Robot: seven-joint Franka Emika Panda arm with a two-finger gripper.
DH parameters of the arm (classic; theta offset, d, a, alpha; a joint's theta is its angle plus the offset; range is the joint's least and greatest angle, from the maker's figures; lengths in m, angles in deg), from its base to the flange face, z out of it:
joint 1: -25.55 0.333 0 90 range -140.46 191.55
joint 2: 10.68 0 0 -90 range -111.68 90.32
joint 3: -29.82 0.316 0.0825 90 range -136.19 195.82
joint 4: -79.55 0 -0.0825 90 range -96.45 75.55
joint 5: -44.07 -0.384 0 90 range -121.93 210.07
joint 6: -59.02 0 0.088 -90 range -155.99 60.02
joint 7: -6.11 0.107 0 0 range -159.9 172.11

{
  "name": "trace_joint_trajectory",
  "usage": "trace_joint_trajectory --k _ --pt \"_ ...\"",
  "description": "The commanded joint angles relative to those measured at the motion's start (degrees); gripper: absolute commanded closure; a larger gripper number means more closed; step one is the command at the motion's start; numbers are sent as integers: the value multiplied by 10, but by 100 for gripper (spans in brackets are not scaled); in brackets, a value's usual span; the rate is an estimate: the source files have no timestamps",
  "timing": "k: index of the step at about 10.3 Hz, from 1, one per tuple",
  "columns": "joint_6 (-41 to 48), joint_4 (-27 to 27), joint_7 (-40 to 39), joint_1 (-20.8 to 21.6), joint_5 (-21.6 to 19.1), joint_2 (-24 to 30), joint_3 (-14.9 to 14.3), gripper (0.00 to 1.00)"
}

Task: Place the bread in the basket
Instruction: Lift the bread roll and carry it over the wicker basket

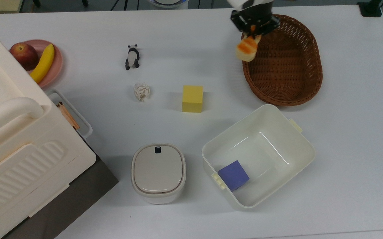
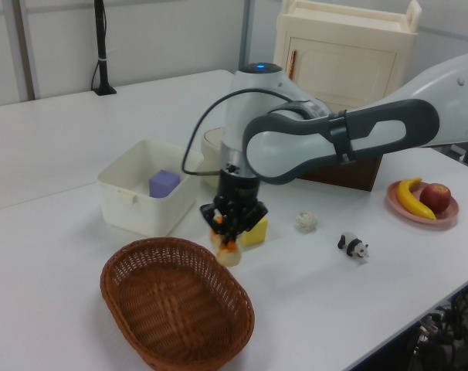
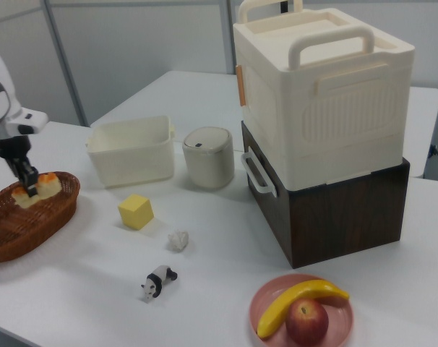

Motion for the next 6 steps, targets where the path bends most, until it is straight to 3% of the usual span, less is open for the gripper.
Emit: trace_joint_trajectory --k 1,3,4,5,6 --pt "11 51 5 65 -1 -53 -3 97" --pt "5 63 5 84 0 -75 -3 90" --pt "2 67 5 86 0 -79 -3 59" --pt "2 70 5 89 5 -87 -3 8" --pt "3 74 7 89 13 -88 -3 0"
